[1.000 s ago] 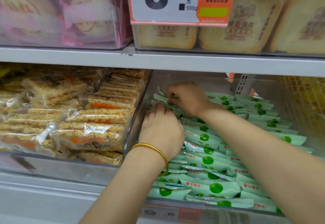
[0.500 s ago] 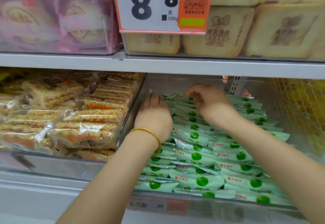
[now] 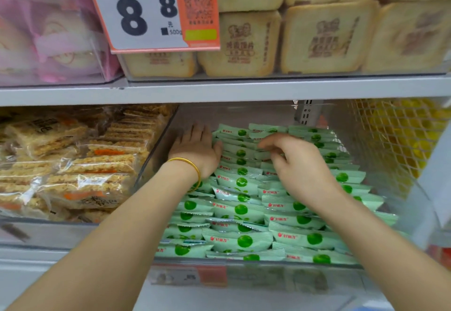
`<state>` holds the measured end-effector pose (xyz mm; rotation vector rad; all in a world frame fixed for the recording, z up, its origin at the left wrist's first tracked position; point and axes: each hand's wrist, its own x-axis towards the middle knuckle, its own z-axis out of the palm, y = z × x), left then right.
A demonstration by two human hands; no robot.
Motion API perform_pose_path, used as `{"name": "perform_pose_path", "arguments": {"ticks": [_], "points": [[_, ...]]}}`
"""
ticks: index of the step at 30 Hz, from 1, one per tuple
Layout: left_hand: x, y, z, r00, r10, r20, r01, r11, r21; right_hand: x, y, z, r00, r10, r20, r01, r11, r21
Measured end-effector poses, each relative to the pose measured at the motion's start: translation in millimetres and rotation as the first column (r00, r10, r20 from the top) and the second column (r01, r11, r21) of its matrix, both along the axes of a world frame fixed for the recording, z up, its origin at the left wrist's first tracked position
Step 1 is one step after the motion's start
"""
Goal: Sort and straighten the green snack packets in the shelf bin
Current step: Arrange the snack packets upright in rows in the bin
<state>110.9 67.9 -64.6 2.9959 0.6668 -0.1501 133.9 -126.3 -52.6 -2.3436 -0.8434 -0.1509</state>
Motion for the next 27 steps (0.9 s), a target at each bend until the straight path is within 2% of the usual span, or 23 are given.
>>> {"name": "perform_pose_path", "arguments": {"ticks": [8, 10, 13, 17, 21, 25, 27], "points": [[5, 6, 0, 1.0, -0.02, -0.021, 0.018, 0.996, -0.089, -10, -13, 3, 1.0, 0.026, 0.005, -0.026, 0.999, 0.038], [-3, 1, 8, 1.0, -0.015, -0.001, 0.015, 0.993, -0.114, -18, -17, 5, 0.998, 0.062, 0.016, -0.063, 0.997, 0.041], [-32, -17, 16, 0.994, -0.108, -0.002, 0.108, 0.993, -0.055, -34, -25, 8, 0.992, 0.126, 0.0, -0.126, 0.991, 0.055], [-75, -34, 1, 0.988, -0.152, -0.002, 0.152, 0.987, -0.058, -56, -32, 12, 0.966, 0.256, -0.022, -0.252, 0.962, 0.105], [-85, -31, -6, 0.985, -0.169, 0.028, 0.17, 0.983, -0.071, -70, -36, 12, 0.917, 0.398, -0.024, -0.398, 0.916, -0.036], [-92, -37, 4, 0.958, -0.179, 0.226, 0.203, 0.975, -0.09, -75, -35, 10, 0.894, 0.446, -0.044, -0.444, 0.87, -0.214], [-100, -46, 6, 0.938, -0.225, 0.263, 0.262, 0.958, -0.113, -74, -33, 9, 0.899, 0.437, -0.013, -0.425, 0.867, -0.259]]}}
